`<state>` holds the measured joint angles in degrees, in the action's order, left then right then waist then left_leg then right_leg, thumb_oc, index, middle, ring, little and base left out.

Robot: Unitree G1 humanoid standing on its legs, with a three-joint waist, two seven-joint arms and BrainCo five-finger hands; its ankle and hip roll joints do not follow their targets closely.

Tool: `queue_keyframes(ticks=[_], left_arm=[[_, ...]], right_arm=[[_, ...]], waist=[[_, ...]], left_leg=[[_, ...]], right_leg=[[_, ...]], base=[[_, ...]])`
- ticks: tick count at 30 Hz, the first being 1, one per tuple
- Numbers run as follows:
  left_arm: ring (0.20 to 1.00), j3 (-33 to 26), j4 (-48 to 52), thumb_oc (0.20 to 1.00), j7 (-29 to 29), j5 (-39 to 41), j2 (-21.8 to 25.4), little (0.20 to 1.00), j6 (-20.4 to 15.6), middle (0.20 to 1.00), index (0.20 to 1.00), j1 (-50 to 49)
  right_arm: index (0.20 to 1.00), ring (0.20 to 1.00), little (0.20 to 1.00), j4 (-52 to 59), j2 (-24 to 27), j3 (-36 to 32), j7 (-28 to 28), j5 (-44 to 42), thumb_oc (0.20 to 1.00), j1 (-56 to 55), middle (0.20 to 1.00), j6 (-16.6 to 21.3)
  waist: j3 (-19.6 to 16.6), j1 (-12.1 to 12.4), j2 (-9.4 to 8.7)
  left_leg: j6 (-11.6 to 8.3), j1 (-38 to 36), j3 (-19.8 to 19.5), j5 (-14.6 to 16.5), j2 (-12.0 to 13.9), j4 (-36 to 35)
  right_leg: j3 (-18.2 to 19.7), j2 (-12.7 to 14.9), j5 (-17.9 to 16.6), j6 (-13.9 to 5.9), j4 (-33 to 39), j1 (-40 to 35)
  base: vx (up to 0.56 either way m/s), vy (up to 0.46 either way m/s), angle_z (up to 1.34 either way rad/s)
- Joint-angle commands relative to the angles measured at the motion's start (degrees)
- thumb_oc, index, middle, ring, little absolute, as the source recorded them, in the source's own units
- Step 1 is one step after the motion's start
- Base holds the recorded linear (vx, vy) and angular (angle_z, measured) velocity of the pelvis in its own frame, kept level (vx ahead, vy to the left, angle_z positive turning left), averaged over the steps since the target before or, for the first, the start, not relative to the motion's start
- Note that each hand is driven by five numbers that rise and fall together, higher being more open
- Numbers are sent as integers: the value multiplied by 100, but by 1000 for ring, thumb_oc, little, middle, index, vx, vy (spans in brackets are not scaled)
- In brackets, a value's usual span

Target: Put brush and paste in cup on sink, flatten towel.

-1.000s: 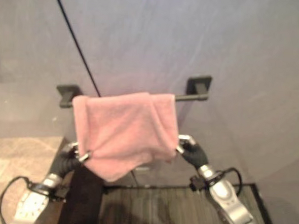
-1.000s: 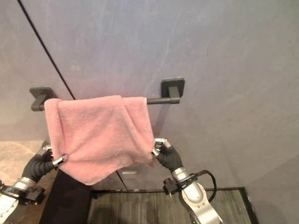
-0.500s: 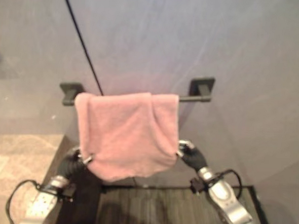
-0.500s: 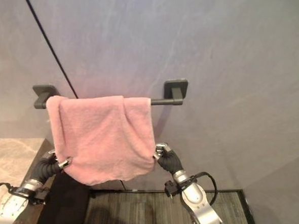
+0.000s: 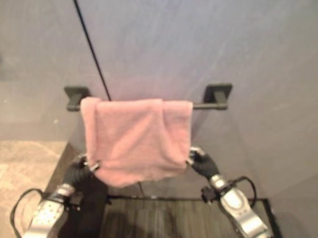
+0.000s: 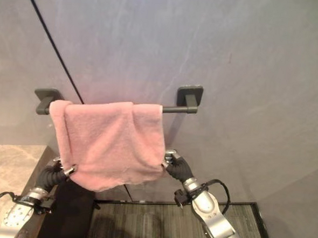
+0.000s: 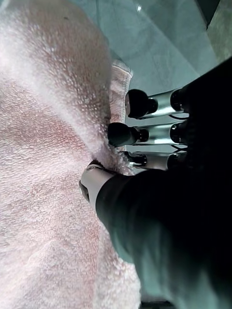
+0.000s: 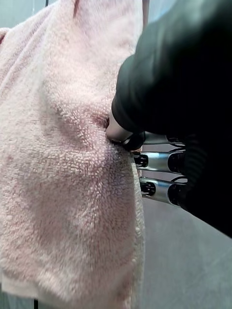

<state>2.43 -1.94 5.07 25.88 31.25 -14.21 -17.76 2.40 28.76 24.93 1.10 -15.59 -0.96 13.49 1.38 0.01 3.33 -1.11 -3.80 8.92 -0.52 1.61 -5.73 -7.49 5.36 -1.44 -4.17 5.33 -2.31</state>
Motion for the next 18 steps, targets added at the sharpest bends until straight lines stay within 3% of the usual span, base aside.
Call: queue_keyframes(ticks=[1, 9, 10, 11, 12, 18], left_arm=[[200, -127, -260, 200, -99, -157, 328, 200, -167, 200, 200, 245], [200, -75, -476, 200, -115, -259, 263, 200, -123, 200, 200, 304], [200, -75, -478, 200, -115, -260, 263, 200, -123, 200, 200, 305], [586, -75, -495, 586, -127, -274, 252, 586, -122, 586, 586, 307], [1000, -76, -600, 1000, -228, -376, 219, 1000, -98, 1000, 1000, 345], [1000, -62, -810, 1000, -359, -462, 156, 1000, -65, 1000, 1000, 451]], right_arm=[[200, 200, 200, -53, -238, 99, -19, 225, 200, 408, 200, 229], [200, 200, 200, -304, -297, 199, 36, 258, 200, 459, 200, 168], [278, 278, 278, -307, -298, 200, 36, 258, 278, 461, 278, 170], [705, 705, 705, -342, -310, 212, 46, 252, 705, 466, 705, 159], [1000, 1000, 1000, -416, -326, 227, -3, 290, 1000, 492, 1000, 118], [1000, 1000, 1000, -482, -337, 265, -59, 421, 1000, 640, 1000, 55]], waist=[[-45, -8, -356], [-104, 2, -351], [-103, 1, -351], [-117, 1, -349], [-166, 1, -337], [-263, 4, -299]], left_leg=[[173, -52, -202, 769, 86, 634], [158, -132, -197, 760, 97, 556], [158, -135, -197, 757, 97, 551], [153, -156, -197, 745, 97, 516], [144, -194, -187, 694, 98, 415], [125, -264, -187, 569, 112, 211]], right_leg=[[-300, 308, 395, -152, -220, -264], [-296, 284, 404, -149, -206, -296], [-297, 284, 402, -149, -202, -299], [-301, 279, 394, -150, -182, -312], [-309, 267, 362, -149, -116, -328], [-289, 239, 308, -148, -56, -315]], base=[[44, 7, -1], [5, 1, 0], [0, 0, 0], [0, 0, 0], [0, 0, 0], [-20, -7, 0]])
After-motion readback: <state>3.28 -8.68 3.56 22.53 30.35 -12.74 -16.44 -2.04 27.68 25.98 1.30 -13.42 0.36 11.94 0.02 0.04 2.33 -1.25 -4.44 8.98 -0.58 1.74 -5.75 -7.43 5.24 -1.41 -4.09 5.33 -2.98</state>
